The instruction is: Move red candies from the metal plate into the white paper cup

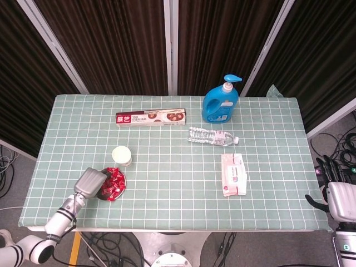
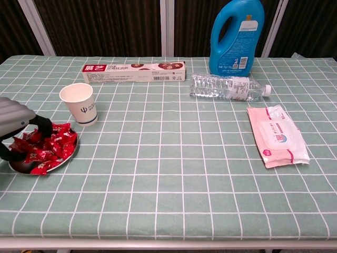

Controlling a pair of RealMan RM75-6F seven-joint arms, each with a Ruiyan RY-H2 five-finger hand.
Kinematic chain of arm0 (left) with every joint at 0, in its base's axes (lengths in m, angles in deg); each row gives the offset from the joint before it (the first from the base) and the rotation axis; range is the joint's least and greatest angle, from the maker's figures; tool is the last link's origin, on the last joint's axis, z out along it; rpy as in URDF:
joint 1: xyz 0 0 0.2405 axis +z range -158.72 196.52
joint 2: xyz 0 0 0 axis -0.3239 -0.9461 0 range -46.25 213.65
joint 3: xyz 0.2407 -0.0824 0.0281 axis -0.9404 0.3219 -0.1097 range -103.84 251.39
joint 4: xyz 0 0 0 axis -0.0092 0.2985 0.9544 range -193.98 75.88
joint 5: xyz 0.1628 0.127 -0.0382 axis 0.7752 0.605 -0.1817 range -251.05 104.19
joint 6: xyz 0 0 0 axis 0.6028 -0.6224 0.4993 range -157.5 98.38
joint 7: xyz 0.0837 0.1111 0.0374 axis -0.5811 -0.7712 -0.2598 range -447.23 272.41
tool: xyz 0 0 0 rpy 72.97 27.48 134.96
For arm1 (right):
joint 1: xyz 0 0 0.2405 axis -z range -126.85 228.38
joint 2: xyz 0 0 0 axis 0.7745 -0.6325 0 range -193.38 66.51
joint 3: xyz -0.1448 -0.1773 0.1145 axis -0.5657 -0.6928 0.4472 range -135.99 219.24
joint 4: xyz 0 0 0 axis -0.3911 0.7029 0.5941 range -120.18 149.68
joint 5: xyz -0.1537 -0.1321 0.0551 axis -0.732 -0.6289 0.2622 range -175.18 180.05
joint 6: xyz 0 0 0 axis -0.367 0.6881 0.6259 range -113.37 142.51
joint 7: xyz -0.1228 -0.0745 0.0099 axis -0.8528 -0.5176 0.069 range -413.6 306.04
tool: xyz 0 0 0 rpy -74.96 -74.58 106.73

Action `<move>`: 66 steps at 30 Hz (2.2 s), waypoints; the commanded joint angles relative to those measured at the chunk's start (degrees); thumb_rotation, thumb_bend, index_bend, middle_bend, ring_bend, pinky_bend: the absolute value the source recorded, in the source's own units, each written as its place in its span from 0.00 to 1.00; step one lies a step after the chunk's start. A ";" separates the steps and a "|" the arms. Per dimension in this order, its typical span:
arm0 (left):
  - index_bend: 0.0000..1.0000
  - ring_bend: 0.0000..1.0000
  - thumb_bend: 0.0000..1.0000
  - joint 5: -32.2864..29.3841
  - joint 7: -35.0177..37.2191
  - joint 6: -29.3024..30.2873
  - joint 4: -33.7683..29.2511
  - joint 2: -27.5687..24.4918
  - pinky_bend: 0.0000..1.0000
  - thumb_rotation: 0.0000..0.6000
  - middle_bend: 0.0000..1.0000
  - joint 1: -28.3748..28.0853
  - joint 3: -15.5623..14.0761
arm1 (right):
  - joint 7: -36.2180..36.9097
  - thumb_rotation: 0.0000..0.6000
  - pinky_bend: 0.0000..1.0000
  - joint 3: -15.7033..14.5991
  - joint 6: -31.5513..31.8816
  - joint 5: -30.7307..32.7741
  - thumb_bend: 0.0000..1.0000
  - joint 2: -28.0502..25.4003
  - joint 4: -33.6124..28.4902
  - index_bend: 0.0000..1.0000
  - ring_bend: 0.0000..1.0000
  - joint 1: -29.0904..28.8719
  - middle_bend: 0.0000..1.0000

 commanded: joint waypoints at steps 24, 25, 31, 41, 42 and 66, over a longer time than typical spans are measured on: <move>0.71 0.89 0.56 6.00 13.80 4.58 1.53 -1.26 1.00 1.00 0.72 -1.98 -0.28 | 0.91 1.00 0.24 -0.17 0.10 -0.06 0.07 -0.32 0.18 0.00 0.00 0.29 0.00; 0.71 0.89 0.56 5.92 13.66 4.92 0.55 -1.98 1.00 1.00 0.72 -2.11 0.13 | 0.97 1.00 0.24 -0.17 0.06 -0.05 0.07 -0.33 0.23 0.00 0.00 0.27 0.00; 0.71 0.89 0.55 4.34 13.10 5.29 -4.40 -5.39 1.00 1.00 0.72 -4.08 3.75 | 1.46 1.00 0.24 -0.06 -0.09 0.14 0.07 -0.41 0.64 0.00 0.00 0.23 0.00; 0.71 0.89 0.55 -0.72 13.11 -0.51 -5.30 -4.65 1.00 1.00 0.72 -10.25 9.36 | 1.63 1.00 0.24 0.43 -0.58 1.06 0.07 -0.90 0.60 0.00 0.00 0.02 0.00; 0.71 0.89 0.55 -1.24 13.10 -1.15 -4.79 -4.02 1.00 1.00 0.72 -10.86 9.64 | 1.56 1.00 0.24 0.48 -0.73 1.28 0.07 -0.89 0.66 0.00 0.00 -0.02 0.00; 0.47 0.86 0.47 -7.20 7.92 -3.51 0.75 0.42 1.00 1.00 0.50 -11.92 7.43 | 1.11 1.00 0.26 0.66 -1.48 2.28 0.07 -0.85 0.57 0.00 0.00 -0.20 0.00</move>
